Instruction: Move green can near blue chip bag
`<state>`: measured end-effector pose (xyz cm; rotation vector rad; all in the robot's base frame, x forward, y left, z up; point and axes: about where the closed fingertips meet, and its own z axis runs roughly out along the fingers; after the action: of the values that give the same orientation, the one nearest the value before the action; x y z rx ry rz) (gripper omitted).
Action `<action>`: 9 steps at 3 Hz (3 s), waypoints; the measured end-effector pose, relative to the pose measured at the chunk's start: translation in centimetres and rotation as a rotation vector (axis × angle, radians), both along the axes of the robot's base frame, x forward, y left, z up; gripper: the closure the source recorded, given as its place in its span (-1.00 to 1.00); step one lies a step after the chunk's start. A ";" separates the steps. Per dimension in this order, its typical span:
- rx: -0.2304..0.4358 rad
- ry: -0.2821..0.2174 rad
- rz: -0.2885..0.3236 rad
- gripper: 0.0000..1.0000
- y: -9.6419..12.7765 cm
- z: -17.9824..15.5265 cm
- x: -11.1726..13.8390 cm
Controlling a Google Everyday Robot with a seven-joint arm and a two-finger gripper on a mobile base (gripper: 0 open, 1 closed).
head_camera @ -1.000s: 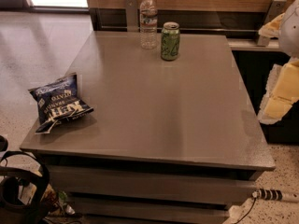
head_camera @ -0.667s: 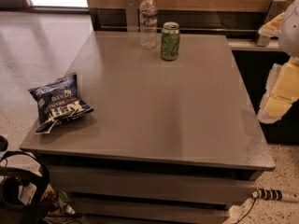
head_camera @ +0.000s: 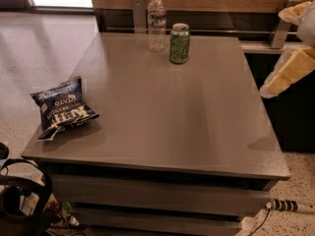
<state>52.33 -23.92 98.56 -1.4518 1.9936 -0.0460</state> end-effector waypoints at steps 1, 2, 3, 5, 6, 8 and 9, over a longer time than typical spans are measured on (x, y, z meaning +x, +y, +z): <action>0.231 -0.153 0.003 -1.00 -0.2 -0.7 6.2; 0.386 -0.230 0.018 -1.00 -0.5 -1.3 11.2; 0.392 -0.223 0.015 -1.00 -0.2 -1.3 11.5; 0.518 -0.185 -0.010 -1.00 2.9 -2.2 15.6; 0.612 -0.178 -0.028 -1.00 4.6 -3.3 17.8; 0.772 -0.172 -0.053 -1.00 7.0 -6.3 22.6; 0.849 -0.145 -0.082 -1.00 7.1 -8.9 25.5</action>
Offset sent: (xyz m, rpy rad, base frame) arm 0.1551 -0.0183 -0.0078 0.5298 -0.3257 0.0223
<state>77.87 -16.79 89.67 -0.7863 1.6311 0.5740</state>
